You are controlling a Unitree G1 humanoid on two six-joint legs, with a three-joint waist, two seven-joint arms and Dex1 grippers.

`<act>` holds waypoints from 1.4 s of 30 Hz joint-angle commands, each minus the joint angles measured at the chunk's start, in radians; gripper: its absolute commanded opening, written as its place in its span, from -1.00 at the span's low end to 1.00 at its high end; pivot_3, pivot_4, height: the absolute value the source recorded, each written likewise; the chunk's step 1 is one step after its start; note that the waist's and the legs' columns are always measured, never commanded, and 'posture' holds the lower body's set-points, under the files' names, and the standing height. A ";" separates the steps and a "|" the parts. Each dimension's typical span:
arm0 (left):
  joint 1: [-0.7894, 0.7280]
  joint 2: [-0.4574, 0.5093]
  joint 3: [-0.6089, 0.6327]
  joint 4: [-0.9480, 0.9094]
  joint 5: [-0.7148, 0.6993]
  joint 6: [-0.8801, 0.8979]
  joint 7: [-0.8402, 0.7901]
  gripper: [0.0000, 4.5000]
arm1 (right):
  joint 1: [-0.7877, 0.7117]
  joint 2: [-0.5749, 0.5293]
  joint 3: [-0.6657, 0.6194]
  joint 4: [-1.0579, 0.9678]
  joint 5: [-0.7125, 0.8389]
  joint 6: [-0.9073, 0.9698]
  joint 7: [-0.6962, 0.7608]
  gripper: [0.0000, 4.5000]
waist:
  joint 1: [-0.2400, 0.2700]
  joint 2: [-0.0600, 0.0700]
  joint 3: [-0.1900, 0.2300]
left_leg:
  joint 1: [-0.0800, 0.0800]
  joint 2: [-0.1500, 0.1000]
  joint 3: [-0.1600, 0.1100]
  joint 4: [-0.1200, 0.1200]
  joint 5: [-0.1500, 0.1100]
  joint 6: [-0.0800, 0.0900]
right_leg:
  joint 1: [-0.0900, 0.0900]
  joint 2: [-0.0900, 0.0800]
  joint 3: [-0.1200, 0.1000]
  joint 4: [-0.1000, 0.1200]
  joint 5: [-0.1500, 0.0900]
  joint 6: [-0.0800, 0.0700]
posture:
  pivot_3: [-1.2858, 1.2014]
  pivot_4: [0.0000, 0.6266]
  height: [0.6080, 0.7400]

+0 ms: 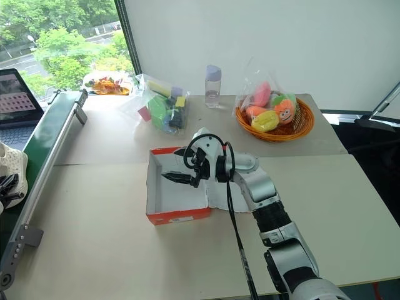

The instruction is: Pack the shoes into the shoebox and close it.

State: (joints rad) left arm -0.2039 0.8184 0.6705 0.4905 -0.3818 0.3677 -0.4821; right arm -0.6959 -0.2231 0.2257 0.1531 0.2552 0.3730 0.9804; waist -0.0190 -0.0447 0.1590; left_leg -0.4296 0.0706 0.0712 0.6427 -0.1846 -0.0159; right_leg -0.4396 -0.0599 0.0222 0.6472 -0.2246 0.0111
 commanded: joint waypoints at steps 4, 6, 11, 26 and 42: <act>0.005 -0.018 0.012 -0.035 -0.013 0.020 0.054 -0.96 | -0.012 -0.001 -0.004 -0.034 0.005 -0.015 -0.005 1.00 | 0.003 0.000 0.000 | 0.000 0.000 0.000 0.000 0.000 0.000 | 0.000 0.000 0.000 0.000 0.000 0.000 | 0.03 -0.52 1.00; -0.002 -0.021 0.014 -0.049 -0.008 0.017 0.085 -0.96 | -0.012 -0.002 -0.004 -0.035 0.006 -0.014 -0.005 1.00 | 0.004 0.000 0.000 | 0.000 0.000 0.000 0.000 0.000 0.000 | 0.000 0.000 0.000 0.000 0.000 0.000 | 0.03 -0.52 1.00; 0.017 -0.101 -0.001 -0.321 -0.048 0.007 0.134 -0.96 | -0.007 0.005 -0.041 -0.059 0.059 0.053 -0.015 1.00 | 0.006 0.000 0.000 | 0.000 0.000 0.000 0.000 0.000 -0.001 | 0.000 0.000 -0.001 0.000 0.000 0.000 | 0.03 -0.52 1.00; -0.022 -0.464 -0.388 -1.012 -0.167 0.263 0.337 -0.96 | -0.061 0.056 -0.304 -0.096 0.349 0.542 -0.280 1.00 | -0.002 -0.003 -0.001 | -0.005 -0.001 -0.003 0.001 0.006 0.007 | 0.000 0.002 0.000 -0.002 0.002 0.002 | 0.03 -0.52 1.00; -0.199 -0.548 -0.695 -1.024 -0.143 0.289 0.281 -0.96 | -0.186 0.181 -0.660 0.032 0.614 0.766 -0.675 1.00 | 0.002 -0.003 -0.001 | -0.008 -0.002 -0.006 0.002 0.006 0.008 | 0.001 0.003 0.000 -0.004 0.002 0.004 | 0.03 -0.52 1.00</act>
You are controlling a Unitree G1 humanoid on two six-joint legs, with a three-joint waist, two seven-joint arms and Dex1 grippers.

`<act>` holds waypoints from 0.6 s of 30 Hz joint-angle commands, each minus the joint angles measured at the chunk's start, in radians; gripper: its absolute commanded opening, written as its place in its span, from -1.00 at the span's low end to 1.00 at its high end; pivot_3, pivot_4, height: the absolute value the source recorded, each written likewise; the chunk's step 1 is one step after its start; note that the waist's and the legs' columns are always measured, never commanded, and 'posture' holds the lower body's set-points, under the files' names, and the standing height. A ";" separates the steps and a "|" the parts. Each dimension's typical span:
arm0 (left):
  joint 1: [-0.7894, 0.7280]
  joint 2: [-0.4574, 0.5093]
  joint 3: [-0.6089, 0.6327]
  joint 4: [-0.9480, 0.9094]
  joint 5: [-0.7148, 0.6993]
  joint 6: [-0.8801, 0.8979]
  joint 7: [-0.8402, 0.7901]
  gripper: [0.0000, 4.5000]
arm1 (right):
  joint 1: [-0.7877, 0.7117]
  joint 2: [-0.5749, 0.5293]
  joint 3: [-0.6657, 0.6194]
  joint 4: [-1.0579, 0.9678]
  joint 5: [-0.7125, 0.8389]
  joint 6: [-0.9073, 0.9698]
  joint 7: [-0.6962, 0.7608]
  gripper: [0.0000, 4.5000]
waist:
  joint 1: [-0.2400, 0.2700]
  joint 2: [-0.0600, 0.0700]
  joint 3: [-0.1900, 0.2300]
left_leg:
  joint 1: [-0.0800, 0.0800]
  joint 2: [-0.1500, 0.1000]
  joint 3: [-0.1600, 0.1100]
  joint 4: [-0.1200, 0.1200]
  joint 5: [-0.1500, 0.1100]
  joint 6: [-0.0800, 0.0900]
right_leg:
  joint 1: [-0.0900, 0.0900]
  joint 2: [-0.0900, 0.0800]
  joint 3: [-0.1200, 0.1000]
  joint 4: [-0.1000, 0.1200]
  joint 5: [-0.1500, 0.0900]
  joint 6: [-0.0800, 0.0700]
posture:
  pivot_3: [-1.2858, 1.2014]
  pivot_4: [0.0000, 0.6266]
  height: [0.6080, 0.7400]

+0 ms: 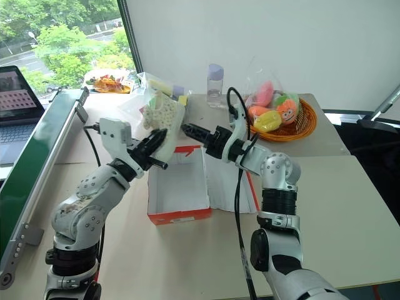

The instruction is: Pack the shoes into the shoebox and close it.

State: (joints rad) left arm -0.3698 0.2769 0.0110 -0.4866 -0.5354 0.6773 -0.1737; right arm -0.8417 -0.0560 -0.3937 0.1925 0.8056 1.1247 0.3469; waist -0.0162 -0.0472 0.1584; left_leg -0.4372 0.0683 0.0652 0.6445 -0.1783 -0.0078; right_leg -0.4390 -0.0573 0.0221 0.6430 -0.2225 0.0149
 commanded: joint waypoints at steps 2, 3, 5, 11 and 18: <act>-0.036 -0.014 -0.051 -0.043 0.014 -0.022 -0.036 -0.96 | -0.050 0.018 -0.050 0.002 0.079 0.016 -0.059 1.00 | -0.001 0.000 0.000 | 0.000 0.000 0.000 0.000 0.000 0.000 | 0.000 0.000 0.000 0.000 0.000 0.000 | 0.03 -0.52 1.00; -0.036 -0.017 -0.059 -0.040 0.017 -0.024 -0.041 -0.96 | -0.052 0.016 -0.043 0.004 0.081 0.016 -0.062 1.00 | -0.001 0.000 0.000 | 0.000 0.000 0.000 0.000 0.000 0.000 | 0.000 0.000 0.000 0.000 0.000 0.000 | 0.03 -0.52 1.00; -0.038 -0.026 -0.069 -0.036 0.023 -0.026 -0.045 -0.96 | -0.055 0.015 -0.036 0.009 0.085 0.018 -0.068 1.00 | -0.001 0.000 0.000 | 0.000 0.000 0.000 0.000 0.000 0.000 | 0.000 0.000 0.000 0.000 0.000 0.000 | 0.03 -0.52 1.00; -0.061 -0.032 -0.076 -0.031 0.031 -0.020 -0.065 -1.00 | -0.044 0.015 -0.009 0.014 0.075 0.017 -0.064 0.77 | 0.000 0.000 0.000 | -0.001 0.000 -0.001 0.000 0.000 0.000 | 0.000 0.000 0.000 -0.001 0.000 0.000 | 0.03 -0.52 1.00; -0.031 0.036 -0.036 -0.060 -0.001 0.053 -0.101 -1.00 | -0.042 0.008 0.002 0.008 0.060 -0.001 -0.074 -0.26 | -0.002 0.000 0.000 | -0.001 0.000 -0.001 0.000 0.000 0.000 | 0.000 0.000 0.000 -0.001 0.000 0.000 | 0.03 -0.52 1.00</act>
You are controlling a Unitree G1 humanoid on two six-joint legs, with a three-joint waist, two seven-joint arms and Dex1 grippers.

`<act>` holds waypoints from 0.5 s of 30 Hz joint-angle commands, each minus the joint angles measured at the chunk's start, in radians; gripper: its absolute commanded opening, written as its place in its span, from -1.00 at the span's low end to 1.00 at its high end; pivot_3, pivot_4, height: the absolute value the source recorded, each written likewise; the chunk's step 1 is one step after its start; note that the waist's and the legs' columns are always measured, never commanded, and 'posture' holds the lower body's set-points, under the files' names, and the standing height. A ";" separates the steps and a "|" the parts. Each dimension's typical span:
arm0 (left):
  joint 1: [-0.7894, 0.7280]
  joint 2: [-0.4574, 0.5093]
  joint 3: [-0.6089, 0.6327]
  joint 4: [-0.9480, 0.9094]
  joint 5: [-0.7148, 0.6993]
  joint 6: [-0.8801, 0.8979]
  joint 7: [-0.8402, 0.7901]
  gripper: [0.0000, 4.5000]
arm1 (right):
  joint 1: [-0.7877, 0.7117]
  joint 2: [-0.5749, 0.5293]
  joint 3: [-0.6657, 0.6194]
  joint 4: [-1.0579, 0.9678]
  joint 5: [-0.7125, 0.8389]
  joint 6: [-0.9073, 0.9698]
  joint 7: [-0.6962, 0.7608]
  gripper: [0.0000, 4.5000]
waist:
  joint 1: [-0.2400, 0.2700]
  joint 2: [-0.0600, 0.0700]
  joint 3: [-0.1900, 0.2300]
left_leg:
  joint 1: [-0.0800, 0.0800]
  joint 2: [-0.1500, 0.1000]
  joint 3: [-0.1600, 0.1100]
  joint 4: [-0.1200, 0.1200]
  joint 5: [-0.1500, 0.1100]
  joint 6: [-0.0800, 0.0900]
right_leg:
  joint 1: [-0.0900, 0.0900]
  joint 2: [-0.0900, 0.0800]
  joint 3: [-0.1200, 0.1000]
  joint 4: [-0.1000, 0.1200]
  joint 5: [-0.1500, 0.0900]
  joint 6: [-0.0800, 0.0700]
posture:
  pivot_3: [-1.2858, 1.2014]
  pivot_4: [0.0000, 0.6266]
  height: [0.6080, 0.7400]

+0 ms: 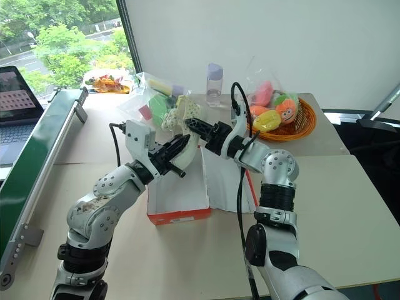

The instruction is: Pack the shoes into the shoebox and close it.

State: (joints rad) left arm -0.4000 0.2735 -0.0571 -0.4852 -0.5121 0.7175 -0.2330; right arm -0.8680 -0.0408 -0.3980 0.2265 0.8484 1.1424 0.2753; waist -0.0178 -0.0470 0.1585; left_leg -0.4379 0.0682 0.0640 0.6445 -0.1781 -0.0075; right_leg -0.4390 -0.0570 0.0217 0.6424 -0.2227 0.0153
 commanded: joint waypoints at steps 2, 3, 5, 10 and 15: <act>0.008 0.075 0.069 -0.068 -0.053 0.041 -0.064 -1.00 | -0.019 -0.011 0.004 -0.025 0.016 -0.025 -0.009 -0.52 | -0.003 0.000 0.000 | 0.000 0.000 0.000 0.000 0.000 0.000 | 0.000 0.000 0.000 0.000 0.000 0.000 | 0.03 -0.52 1.00; 0.012 0.098 0.096 -0.067 -0.074 0.053 -0.081 -0.86 | -0.020 -0.014 0.007 -0.025 0.014 -0.030 -0.010 -0.61 | -0.003 0.000 0.000 | 0.000 0.000 0.000 0.000 0.000 0.000 | 0.000 0.000 0.000 0.000 0.000 0.000 | 0.03 -0.52 1.00; 0.019 0.144 0.135 -0.069 -0.113 0.084 -0.115 -0.62 | -0.023 -0.021 0.013 -0.023 0.010 -0.038 -0.011 -0.66 | -0.002 0.000 0.000 | 0.000 0.000 0.000 0.000 0.000 0.000 | 0.000 0.000 0.000 0.000 0.000 0.000 | 0.03 -0.52 1.00; 0.044 0.257 0.185 -0.112 -0.185 0.170 -0.169 0.26 | -0.031 -0.040 0.030 -0.022 -0.001 -0.054 -0.012 -0.74 | -0.001 0.001 0.001 | 0.000 0.000 -0.001 0.000 0.000 0.000 | 0.000 0.000 -0.001 -0.001 0.000 0.000 | 0.03 -0.52 1.00; 0.090 0.423 0.250 -0.141 -0.218 0.244 -0.240 0.61 | -0.049 -0.104 0.130 -0.078 -0.078 -0.009 -0.041 -0.75 | -0.002 0.003 0.002 | -0.001 0.000 -0.001 0.000 0.000 0.000 | 0.000 0.000 -0.001 -0.001 0.000 0.000 | 0.03 -0.52 1.00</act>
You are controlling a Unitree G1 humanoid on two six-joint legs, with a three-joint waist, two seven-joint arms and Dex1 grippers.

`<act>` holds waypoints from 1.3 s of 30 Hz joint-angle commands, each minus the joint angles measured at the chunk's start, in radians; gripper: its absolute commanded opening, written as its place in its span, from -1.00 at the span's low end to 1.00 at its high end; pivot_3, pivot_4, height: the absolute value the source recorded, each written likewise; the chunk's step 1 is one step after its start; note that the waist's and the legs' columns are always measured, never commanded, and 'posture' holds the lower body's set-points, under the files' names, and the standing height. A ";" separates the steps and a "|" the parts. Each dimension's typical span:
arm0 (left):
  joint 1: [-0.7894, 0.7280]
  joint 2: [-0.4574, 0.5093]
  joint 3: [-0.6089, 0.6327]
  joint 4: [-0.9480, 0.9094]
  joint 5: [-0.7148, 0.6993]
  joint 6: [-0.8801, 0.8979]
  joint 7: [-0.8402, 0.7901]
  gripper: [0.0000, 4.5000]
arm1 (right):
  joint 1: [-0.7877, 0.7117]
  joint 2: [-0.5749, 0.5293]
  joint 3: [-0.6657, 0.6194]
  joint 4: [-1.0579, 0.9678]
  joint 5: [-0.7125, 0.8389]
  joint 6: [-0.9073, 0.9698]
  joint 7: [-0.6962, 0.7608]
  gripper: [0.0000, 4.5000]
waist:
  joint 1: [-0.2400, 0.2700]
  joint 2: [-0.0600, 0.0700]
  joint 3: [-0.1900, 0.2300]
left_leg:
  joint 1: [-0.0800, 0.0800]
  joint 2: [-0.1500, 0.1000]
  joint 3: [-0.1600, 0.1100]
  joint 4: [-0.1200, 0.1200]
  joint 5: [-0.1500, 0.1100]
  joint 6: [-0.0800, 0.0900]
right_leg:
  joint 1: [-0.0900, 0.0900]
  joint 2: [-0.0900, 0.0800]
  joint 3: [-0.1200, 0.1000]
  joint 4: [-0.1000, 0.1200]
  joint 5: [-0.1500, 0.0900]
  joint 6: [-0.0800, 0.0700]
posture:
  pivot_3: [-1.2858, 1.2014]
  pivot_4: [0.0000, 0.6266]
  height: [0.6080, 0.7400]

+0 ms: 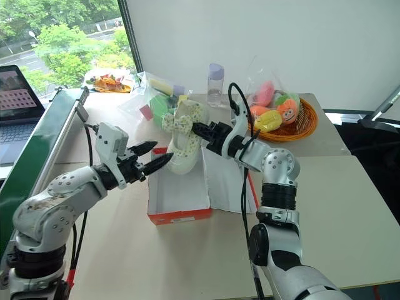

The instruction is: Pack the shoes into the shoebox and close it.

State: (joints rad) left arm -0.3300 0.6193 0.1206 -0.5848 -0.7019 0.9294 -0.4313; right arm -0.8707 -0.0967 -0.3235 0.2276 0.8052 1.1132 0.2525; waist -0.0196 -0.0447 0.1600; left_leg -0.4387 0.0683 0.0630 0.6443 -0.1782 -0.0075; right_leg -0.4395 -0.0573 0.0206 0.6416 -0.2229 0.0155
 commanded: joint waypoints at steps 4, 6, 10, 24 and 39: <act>0.053 0.132 0.107 -0.017 -0.007 0.021 -0.053 0.61 | -0.096 -0.082 0.141 -0.128 -0.070 0.125 -0.062 -0.75 | -0.004 0.001 0.001 | 0.000 0.000 0.000 0.000 0.000 0.000 | -0.001 0.000 0.000 0.000 0.000 -0.001 | 0.03 -0.52 1.00; 0.071 0.148 0.104 -0.006 0.017 0.010 -0.053 0.61 | -0.125 -0.095 0.199 -0.163 -0.103 0.178 -0.087 -0.75 | -0.006 0.002 0.001 | 0.000 0.000 0.000 -0.001 0.000 0.000 | -0.001 0.000 0.000 0.000 -0.001 -0.001 | 0.03 -0.52 1.00; 0.085 0.134 0.088 -0.012 0.035 -0.003 -0.047 0.61 | -0.160 -0.108 0.328 -0.168 -0.132 0.304 -0.060 -0.75 | -0.006 0.002 0.001 | 0.000 0.001 0.000 -0.001 0.000 0.000 | -0.001 0.000 0.000 0.000 -0.001 -0.001 | 0.03 -0.52 1.00; 0.150 0.042 0.050 -0.070 0.063 -0.017 0.027 0.61 | -0.115 -0.066 0.462 0.104 -0.405 0.240 -0.130 -0.75 | 0.003 0.002 0.001 | -0.002 0.000 -0.001 -0.001 0.000 0.000 | -0.001 -0.001 -0.002 -0.001 -0.001 -0.001 | 0.03 -0.52 1.00; 0.147 0.013 0.040 -0.075 0.072 -0.010 0.046 0.61 | -0.097 -0.007 0.417 0.157 -0.514 0.117 -0.130 0.07 | -0.007 0.001 0.001 | 0.003 0.000 -0.001 -0.001 0.001 0.001 | 0.002 0.000 -0.002 0.000 -0.001 -0.002 | 0.03 -0.52 1.00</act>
State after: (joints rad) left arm -0.1772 0.6342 0.1578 -0.6193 -0.6308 0.9357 -0.3848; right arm -0.9713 -0.1034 0.1067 0.4195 0.3010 1.2286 0.1248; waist -0.0270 -0.0432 0.1606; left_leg -0.4357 0.0686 0.0620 0.6436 -0.1776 -0.0067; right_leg -0.4374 -0.0573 0.0190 0.6420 -0.2236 0.0140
